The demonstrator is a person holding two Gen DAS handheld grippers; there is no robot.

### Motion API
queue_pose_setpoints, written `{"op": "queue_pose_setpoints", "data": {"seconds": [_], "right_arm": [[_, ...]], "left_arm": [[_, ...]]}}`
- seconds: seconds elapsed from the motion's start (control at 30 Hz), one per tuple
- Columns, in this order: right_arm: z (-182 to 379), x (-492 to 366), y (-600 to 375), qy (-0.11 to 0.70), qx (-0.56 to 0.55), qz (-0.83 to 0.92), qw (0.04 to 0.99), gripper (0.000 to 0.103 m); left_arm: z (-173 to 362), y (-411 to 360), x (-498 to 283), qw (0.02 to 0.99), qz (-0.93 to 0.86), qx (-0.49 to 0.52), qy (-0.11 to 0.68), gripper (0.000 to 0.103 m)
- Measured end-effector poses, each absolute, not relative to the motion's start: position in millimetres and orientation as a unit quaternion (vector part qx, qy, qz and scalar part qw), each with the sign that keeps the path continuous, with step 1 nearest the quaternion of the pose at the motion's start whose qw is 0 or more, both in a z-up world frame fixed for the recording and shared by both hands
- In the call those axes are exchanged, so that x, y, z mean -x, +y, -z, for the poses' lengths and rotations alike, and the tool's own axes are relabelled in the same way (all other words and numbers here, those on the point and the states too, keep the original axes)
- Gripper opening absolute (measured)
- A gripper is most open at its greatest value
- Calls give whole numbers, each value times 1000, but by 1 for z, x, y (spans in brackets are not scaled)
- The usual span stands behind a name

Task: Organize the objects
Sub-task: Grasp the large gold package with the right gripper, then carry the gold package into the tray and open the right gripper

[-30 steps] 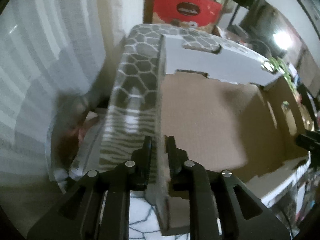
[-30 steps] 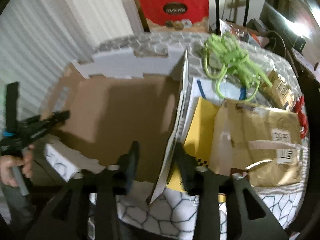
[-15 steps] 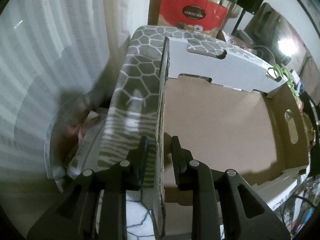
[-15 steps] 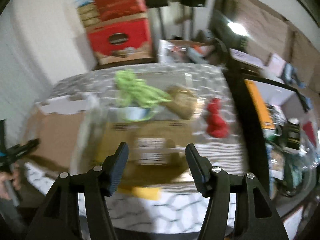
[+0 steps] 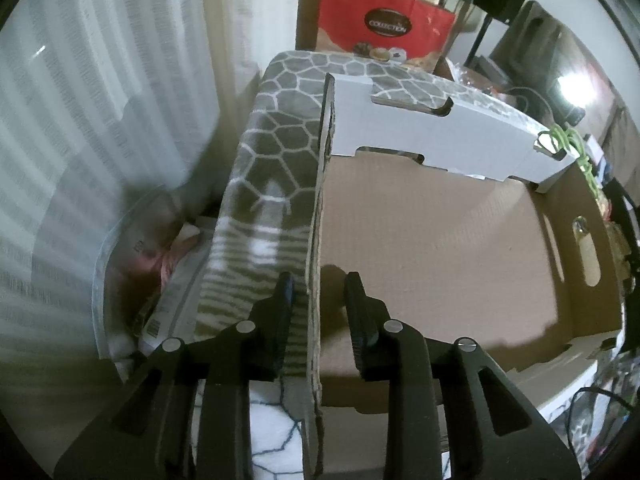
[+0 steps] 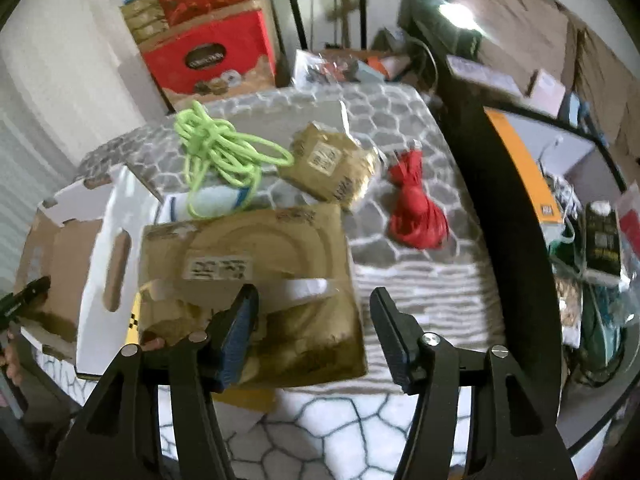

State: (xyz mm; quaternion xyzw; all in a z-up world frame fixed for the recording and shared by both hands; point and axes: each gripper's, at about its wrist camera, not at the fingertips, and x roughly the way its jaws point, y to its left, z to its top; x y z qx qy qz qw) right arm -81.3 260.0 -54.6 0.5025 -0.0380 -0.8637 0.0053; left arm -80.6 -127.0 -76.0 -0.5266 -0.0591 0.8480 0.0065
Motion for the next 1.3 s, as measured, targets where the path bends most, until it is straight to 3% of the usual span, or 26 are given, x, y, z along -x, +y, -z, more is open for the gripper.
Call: {"op": "queue_pose_setpoints", "data": {"seconds": [0.1, 0.13, 0.17, 0.23, 0.37, 0.63, 0.97, 1.3], "right_arm": [[60, 86, 256, -29, -499, 866, -4, 59], [63, 89, 257, -36, -495, 868, -6, 54], [66, 91, 259, -44, -494, 868, -6, 42], [69, 92, 264, -65, -487, 871, -6, 38], [67, 90, 279, -120, -459, 881, -2, 12], [36, 72, 284, -157, -369, 916, 29, 10], [-20, 73, 253, -126, -339, 929, 77, 9], [-50, 98, 163, -46, -351, 912, 206, 9]], "left_arm": [[76, -126, 82, 6, -848, 527, -57, 25], [76, -126, 82, 6, -848, 526, -57, 25], [76, -126, 81, 7, -848, 526, -58, 25], [76, -127, 81, 8, -849, 526, -59, 25], [76, -130, 83, 11, -847, 527, -63, 25], [76, -130, 83, 13, -848, 526, -64, 25], [77, -131, 85, 19, -847, 527, -73, 25], [77, -138, 90, 31, -840, 533, -97, 23]]}}
